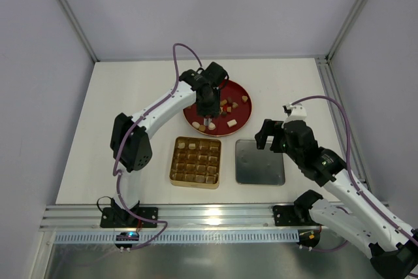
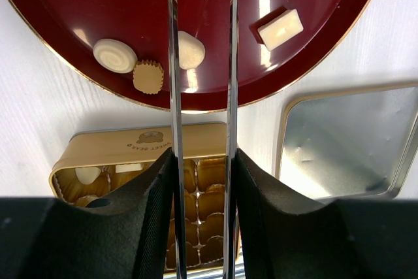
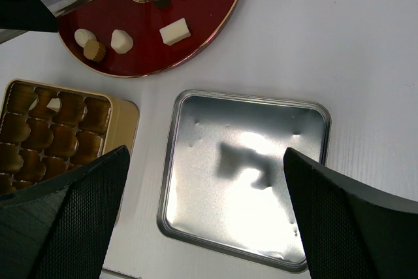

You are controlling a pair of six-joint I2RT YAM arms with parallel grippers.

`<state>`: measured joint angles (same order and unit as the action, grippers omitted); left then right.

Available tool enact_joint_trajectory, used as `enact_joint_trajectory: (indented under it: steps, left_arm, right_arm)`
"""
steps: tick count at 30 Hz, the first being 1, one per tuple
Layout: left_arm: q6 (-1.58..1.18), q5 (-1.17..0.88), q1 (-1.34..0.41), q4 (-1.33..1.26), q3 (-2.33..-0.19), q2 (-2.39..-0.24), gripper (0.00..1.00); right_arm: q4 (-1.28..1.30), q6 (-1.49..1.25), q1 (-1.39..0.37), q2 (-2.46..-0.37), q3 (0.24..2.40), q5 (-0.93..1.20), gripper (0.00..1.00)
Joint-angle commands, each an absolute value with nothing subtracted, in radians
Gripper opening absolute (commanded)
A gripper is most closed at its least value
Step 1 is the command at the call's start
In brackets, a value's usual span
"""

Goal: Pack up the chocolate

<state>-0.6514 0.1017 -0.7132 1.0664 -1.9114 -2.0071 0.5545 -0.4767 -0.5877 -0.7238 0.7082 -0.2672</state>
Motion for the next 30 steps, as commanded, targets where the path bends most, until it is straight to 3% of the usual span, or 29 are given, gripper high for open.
enact_joint_trajectory:
  steps: [1,30]
  left_arm:
    - [-0.664,0.103,-0.718,1.037,-1.945,-1.957,0.40]
    - [-0.667,0.100,-0.716,1.055,-1.976,-2.003,0.40]
  right_arm:
    - [0.534,-0.476,-0.586,-0.707,0.709,-0.281,1.00]
    - [0.534,-0.471,-0.584,-0.701,0.698,-0.285,1.00]
